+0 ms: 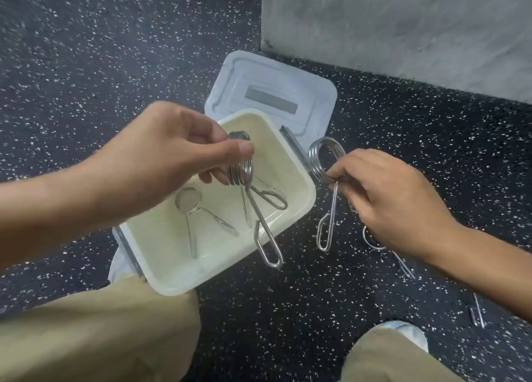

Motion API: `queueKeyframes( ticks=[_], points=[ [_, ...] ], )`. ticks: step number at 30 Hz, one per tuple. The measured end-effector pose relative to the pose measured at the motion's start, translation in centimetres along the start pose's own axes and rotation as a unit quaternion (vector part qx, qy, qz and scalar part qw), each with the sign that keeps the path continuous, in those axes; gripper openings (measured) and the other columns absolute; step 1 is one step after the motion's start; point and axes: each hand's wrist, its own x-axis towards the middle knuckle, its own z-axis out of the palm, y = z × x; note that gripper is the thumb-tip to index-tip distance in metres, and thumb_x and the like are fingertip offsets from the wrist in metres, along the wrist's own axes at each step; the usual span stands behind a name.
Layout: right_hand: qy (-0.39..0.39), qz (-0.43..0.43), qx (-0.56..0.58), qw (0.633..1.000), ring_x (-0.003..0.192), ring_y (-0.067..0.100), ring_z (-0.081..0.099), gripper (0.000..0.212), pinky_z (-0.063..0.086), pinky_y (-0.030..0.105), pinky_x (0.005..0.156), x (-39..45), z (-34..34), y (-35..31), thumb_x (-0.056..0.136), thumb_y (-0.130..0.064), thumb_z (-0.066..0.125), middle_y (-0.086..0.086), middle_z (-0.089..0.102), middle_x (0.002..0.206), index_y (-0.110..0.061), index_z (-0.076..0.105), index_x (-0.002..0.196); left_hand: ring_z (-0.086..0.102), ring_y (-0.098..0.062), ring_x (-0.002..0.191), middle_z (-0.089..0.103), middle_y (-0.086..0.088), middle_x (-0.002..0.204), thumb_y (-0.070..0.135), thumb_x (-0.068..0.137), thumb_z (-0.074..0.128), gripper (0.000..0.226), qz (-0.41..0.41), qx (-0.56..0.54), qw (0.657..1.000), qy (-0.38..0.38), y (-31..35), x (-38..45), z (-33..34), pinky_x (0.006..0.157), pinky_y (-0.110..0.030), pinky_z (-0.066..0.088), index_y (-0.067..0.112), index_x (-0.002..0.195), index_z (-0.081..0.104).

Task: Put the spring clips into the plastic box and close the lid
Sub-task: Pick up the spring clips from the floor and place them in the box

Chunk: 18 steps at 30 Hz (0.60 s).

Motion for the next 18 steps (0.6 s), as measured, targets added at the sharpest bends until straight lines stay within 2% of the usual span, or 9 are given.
queueKeyframes(
  ticks=[3, 5, 6, 9, 11, 12, 15, 18],
  points=[
    [-0.006, -0.005, -0.001, 1.0, 0.092, 0.018, 0.061, 0.015, 0.047, 0.032, 0.08, 0.7, 0.3, -0.9, 0.088, -0.017, 0.06, -0.007, 0.069, 0.096, -0.017, 0.068, 0.102, 0.063, -0.006, 0.055, 0.079, -0.003, 0.068, 0.053, 0.072, 0.08, 0.039, -0.027, 0.008, 0.999, 0.042, -0.4, 0.0, -1.0, 0.068, -0.028, 0.052, 0.013, 0.07, 0.08],
    [-0.012, -0.007, 0.004, 1.0, 0.09, 0.018, 0.061, 0.017, 0.049, 0.034, 0.079, 1.0, 0.7, -1.3, 0.089, -0.02, 0.057, -0.007, 0.068, 0.095, -0.017, 0.067, 0.101, 0.057, -0.001, 0.046, 0.077, -0.004, 0.062, 0.051, 0.073, 0.082, 0.043, -0.057, 0.015, 0.996, 0.074, -1.0, 0.3, -1.6, 0.054, -0.016, 0.046, 0.008, 0.065, 0.076],
    [-0.013, -0.005, 0.01, 1.0, 0.09, 0.017, 0.061, 0.017, 0.05, 0.034, 0.078, 1.0, 0.7, -1.4, 0.089, -0.02, 0.055, -0.008, 0.067, 0.094, -0.018, 0.067, 0.101, 0.053, 0.0, 0.041, 0.076, -0.004, 0.06, 0.05, 0.074, 0.083, 0.044, -0.07, 0.021, 0.994, 0.085, -1.2, 0.6, -1.6, 0.05, -0.015, 0.043, 0.008, 0.063, 0.074],
    [-0.02, -0.007, 0.012, 1.0, 0.088, 0.017, 0.06, 0.018, 0.05, 0.035, 0.077, 1.2, 1.2, -1.6, 0.088, -0.021, 0.055, -0.008, 0.067, 0.093, -0.018, 0.066, 0.101, 0.054, -0.005, 0.038, 0.076, -0.006, 0.058, 0.051, 0.075, 0.084, 0.046, -0.093, 0.062, 0.987, 0.115, -2.8, 1.4, -1.3, 0.048, -0.024, 0.043, 0.008, 0.061, 0.075],
    [-0.025, -0.01, 0.009, 1.0, 0.088, 0.018, 0.061, 0.018, 0.052, 0.038, 0.078, 1.6, 1.4, -1.9, 0.087, -0.02, 0.056, -0.008, 0.067, 0.094, -0.017, 0.067, 0.102, 0.065, -0.019, 0.047, 0.075, -0.008, 0.057, 0.052, 0.076, 0.082, 0.048, -0.097, 0.126, 0.979, 0.129, -4.3, 2.2, -0.8, 0.049, -0.032, 0.053, 0.007, 0.06, 0.076],
    [-0.027, -0.012, 0.007, 1.0, 0.089, 0.019, 0.061, 0.018, 0.052, 0.039, 0.078, 1.8, 1.6, -1.9, 0.087, -0.02, 0.056, -0.007, 0.068, 0.094, -0.017, 0.067, 0.102, 0.064, -0.024, 0.05, 0.073, -0.011, 0.056, 0.051, 0.077, 0.081, 0.049, -0.095, 0.159, 0.973, 0.134, -5.2, 2.7, -0.4, 0.052, -0.034, 0.054, 0.005, 0.059, 0.076],
    [-0.027, -0.02, 0.005, 0.999, 0.091, 0.019, 0.062, 0.016, 0.053, 0.04, 0.081, 2.2, 1.9, -2.3, 0.088, -0.017, 0.059, -0.006, 0.069, 0.096, -0.016, 0.067, 0.102, 0.062, -0.023, 0.049, 0.071, -0.014, 0.055, 0.044, 0.077, 0.08, 0.045, -0.092, 0.241, 0.957, 0.134, -7.9, 3.8, 0.9, 0.055, -0.03, 0.054, 0.003, 0.059, 0.076],
    [-0.024, -0.027, 0.009, 0.999, 0.093, 0.021, 0.063, 0.017, 0.053, 0.042, 0.083, 2.5, 2.1, -2.6, 0.088, -0.016, 0.059, -0.005, 0.069, 0.097, -0.015, 0.068, 0.102, 0.068, -0.031, 0.058, 0.068, -0.012, 0.053, 0.038, 0.074, 0.077, 0.039, -0.108, 0.296, 0.943, 0.112, -10.1, 4.6, 2.3, 0.056, -0.038, 0.059, 0.004, 0.057, 0.07]
  ],
)
